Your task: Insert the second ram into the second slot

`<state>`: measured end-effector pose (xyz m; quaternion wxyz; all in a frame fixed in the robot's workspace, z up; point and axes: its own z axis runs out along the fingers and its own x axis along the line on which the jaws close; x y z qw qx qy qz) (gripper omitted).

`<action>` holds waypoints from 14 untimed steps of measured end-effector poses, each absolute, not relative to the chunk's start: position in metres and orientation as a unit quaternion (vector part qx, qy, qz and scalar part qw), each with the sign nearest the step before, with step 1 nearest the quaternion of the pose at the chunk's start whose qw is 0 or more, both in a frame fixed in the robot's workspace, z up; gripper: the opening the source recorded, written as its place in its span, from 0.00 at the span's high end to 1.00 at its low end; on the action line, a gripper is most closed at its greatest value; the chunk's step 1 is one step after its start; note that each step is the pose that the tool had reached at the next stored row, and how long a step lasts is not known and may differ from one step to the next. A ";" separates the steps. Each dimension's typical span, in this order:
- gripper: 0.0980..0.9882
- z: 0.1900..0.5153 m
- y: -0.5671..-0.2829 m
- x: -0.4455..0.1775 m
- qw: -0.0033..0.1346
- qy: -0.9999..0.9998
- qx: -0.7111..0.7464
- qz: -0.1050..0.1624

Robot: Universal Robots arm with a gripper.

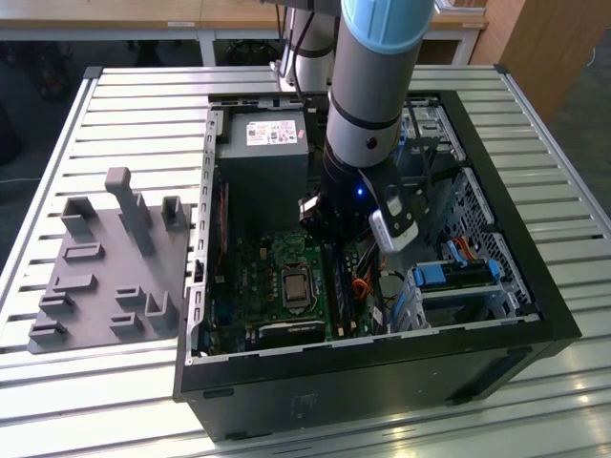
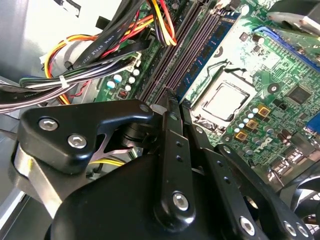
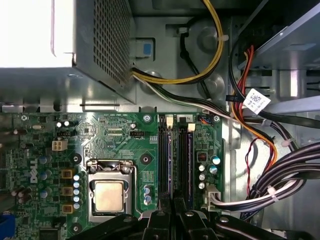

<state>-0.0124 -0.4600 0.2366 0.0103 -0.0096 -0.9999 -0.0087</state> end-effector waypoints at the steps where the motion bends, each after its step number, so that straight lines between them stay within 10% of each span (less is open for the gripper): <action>1: 0.96 0.236 -0.460 -0.012 0.010 -1.000 -0.010 -0.009; 14: 0.96 0.227 -0.460 -0.012 0.011 -1.000 -0.004 -0.009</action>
